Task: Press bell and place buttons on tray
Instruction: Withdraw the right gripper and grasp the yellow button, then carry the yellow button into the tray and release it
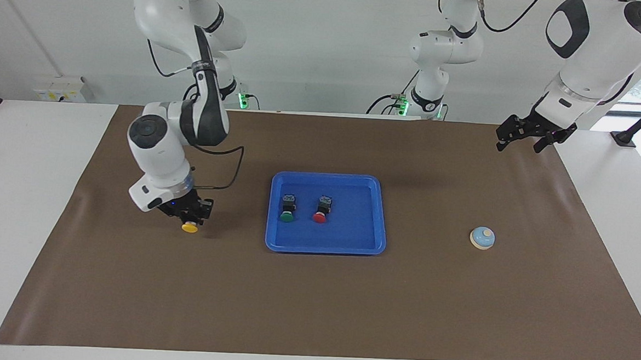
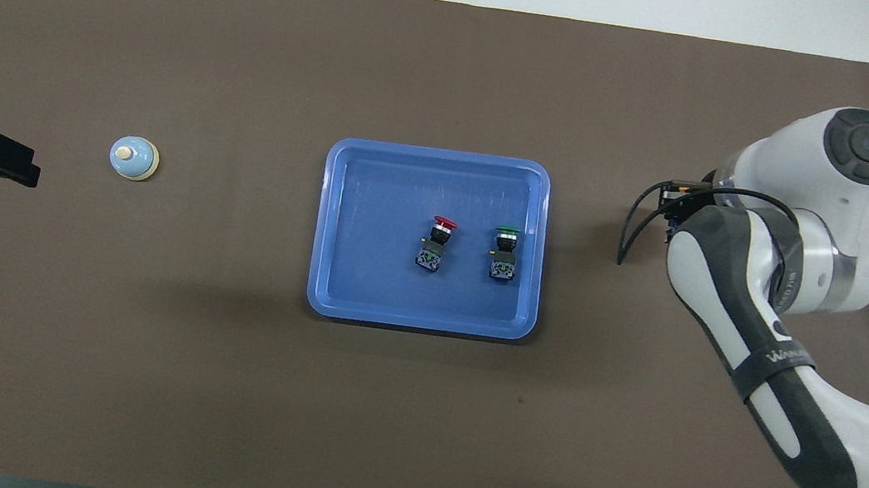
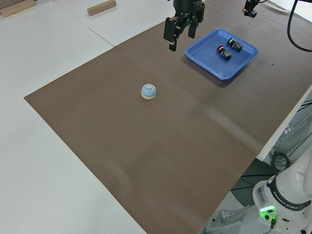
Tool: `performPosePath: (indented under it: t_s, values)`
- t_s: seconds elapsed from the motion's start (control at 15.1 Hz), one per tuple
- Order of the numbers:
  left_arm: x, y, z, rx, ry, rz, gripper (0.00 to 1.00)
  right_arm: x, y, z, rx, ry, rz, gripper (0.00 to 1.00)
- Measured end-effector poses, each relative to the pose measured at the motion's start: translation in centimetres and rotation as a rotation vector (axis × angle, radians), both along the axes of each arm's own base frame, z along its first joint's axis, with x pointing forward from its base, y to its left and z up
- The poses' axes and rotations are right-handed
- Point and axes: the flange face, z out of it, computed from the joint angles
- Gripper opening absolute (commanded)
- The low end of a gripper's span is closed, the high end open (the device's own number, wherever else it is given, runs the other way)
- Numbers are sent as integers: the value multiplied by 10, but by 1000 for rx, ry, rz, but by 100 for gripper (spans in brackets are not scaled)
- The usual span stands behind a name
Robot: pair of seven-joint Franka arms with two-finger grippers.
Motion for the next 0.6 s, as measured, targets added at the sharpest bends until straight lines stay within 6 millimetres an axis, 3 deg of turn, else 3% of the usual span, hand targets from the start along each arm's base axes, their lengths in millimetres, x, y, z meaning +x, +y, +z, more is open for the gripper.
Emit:
performPosePath:
  t_s: [0.2, 0.33, 0.46, 0.6]
  values:
    - [0, 0, 0, 0, 0, 0, 100, -17, 100, 26, 17, -10, 0, 0]
    - [0, 0, 0, 0, 0, 0, 100, -37, 161, 33, 31, -19, -6, 0]
    - [0, 0, 0, 0, 0, 0, 100, -58, 216, 33, 60, -10, -35, 0]
    - [0, 0, 0, 0, 0, 0, 100, -69, 256, 29, 73, -5, -59, 0]
